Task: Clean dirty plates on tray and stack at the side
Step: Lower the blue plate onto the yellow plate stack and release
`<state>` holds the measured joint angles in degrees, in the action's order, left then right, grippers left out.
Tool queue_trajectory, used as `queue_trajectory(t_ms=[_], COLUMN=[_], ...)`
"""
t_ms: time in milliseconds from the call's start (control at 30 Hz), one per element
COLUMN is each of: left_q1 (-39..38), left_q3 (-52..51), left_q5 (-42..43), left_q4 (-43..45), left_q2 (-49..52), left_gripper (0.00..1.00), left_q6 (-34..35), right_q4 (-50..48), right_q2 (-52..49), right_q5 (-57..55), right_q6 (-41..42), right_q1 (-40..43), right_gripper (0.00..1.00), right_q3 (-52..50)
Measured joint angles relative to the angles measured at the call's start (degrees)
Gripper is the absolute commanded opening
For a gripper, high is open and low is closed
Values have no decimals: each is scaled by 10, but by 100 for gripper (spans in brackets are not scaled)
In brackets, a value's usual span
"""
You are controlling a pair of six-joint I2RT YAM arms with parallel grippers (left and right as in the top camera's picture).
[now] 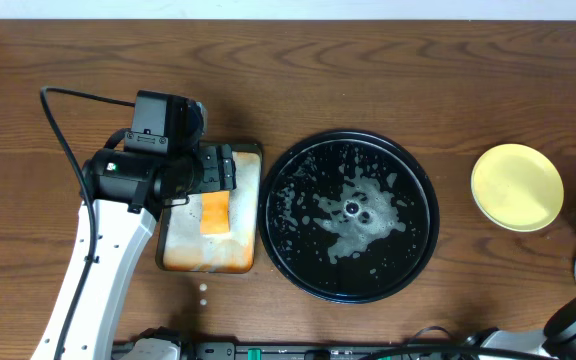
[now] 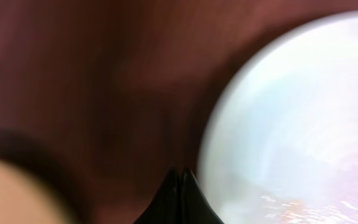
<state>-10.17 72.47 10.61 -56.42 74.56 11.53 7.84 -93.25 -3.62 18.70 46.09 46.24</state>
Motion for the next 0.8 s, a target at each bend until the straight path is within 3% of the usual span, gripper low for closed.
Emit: queue_trajectory(t_ms=[200,267,367,800], left_q1=[0,0,0,0], left_q3=[0,0,0,0], left_q5=[0,0,0,0], left_q4=[0,0,0,0], left_q2=[0,0,0,0], left_gripper=[84,84,84,84], left_q6=[0,0,0,0], right_q4=[14,31,56,131], right_q2=[68,81,82,23], right_q5=[0,-14,-44,-132], right_q6=[4,14,25,33], right_q1=[-69,-83,-79,-46], right_gripper=[1,23,33,38], right_q3=[0,1,1,1])
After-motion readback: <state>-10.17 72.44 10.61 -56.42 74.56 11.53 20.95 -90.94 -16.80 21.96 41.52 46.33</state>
